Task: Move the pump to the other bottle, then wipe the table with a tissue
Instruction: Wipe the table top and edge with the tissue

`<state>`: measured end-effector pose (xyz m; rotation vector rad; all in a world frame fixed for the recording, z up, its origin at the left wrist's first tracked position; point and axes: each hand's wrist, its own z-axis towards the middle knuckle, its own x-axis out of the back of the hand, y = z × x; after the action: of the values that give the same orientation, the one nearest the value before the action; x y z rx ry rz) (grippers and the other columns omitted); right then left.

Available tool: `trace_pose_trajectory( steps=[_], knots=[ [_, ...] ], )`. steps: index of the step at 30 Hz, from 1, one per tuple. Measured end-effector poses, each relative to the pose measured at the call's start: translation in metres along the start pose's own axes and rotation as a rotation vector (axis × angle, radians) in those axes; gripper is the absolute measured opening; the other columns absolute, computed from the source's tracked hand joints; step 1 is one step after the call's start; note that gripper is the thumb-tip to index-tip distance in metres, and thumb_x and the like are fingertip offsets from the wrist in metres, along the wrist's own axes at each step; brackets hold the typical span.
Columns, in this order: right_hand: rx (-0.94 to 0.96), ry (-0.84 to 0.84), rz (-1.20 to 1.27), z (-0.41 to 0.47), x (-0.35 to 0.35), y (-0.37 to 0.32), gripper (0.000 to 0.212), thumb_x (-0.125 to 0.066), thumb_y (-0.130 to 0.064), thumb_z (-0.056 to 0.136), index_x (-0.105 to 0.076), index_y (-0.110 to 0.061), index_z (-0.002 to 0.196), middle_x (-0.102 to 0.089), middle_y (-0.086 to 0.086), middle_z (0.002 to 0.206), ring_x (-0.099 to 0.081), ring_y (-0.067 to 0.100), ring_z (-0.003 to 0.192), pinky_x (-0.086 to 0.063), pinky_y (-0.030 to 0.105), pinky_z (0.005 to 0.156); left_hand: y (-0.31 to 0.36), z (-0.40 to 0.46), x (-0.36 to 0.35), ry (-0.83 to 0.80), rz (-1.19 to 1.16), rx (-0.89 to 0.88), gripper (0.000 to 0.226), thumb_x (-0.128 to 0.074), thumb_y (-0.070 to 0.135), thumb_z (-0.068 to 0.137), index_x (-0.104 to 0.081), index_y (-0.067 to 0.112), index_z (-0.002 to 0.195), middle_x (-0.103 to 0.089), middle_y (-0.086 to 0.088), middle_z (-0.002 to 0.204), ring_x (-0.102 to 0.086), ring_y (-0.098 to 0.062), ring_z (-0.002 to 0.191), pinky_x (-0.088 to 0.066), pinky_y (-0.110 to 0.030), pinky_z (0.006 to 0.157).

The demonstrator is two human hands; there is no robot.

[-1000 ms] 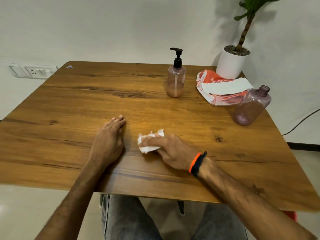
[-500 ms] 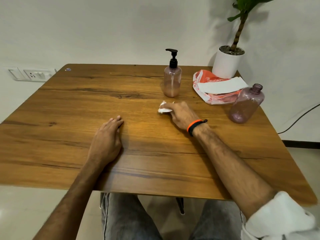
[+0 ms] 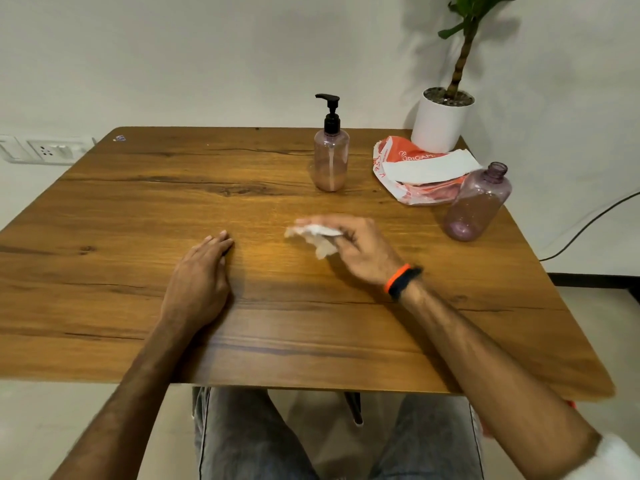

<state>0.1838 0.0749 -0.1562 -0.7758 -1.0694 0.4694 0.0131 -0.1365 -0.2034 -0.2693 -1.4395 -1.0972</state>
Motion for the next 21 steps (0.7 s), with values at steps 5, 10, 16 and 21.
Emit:
trace_pose_trajectory(
  steps=[5, 10, 16, 21],
  knots=[
    [-0.082, 0.112, -0.381, 0.044, 0.021, 0.032, 0.045, -0.047, 0.004, 0.092, -0.065, -0.023, 0.124, -0.065, 0.012, 0.126, -0.063, 0.027, 0.111, -0.048, 0.029, 0.095, 0.001, 0.0, 0.0, 0.014, 0.006, -0.003, 0.043, -0.041, 0.009, 0.097, -0.048, 0.01, 0.14, -0.042, -0.006, 0.151, -0.035, -0.024, 0.142, -0.029, -0.046, 0.117],
    [-0.127, -0.147, -0.532, 0.036, 0.022, 0.052, 0.039, -0.046, -0.012, 0.098, -0.06, -0.034, 0.127, -0.063, 0.018, 0.121, -0.06, 0.03, 0.101, -0.045, 0.029, 0.083, -0.002, 0.0, -0.002, 0.019, 0.011, -0.01, 0.042, -0.042, 0.009, 0.097, -0.049, 0.01, 0.139, -0.042, -0.006, 0.151, -0.035, -0.024, 0.142, -0.029, -0.046, 0.117],
    [-0.119, -0.211, -0.467, -0.001, 0.034, 0.059, 0.043, -0.049, -0.01, 0.097, -0.056, -0.034, 0.131, -0.056, 0.008, 0.139, -0.054, 0.028, 0.124, -0.043, 0.042, 0.105, -0.007, 0.001, -0.006, 0.032, 0.012, -0.033, 0.041, -0.043, 0.009, 0.097, -0.05, 0.009, 0.137, -0.044, -0.008, 0.149, -0.038, -0.026, 0.14, -0.029, -0.044, 0.117],
    [-0.136, -0.139, -0.428, -0.029, 0.022, 0.047, 0.046, -0.046, -0.007, 0.097, -0.054, -0.032, 0.135, -0.049, -0.001, 0.146, -0.045, 0.025, 0.135, -0.036, 0.043, 0.112, -0.01, 0.001, -0.004, 0.022, 0.001, -0.035, 0.041, -0.043, 0.011, 0.098, -0.048, 0.011, 0.138, -0.043, -0.007, 0.15, -0.036, -0.024, 0.141, -0.028, -0.046, 0.117]
  ],
)
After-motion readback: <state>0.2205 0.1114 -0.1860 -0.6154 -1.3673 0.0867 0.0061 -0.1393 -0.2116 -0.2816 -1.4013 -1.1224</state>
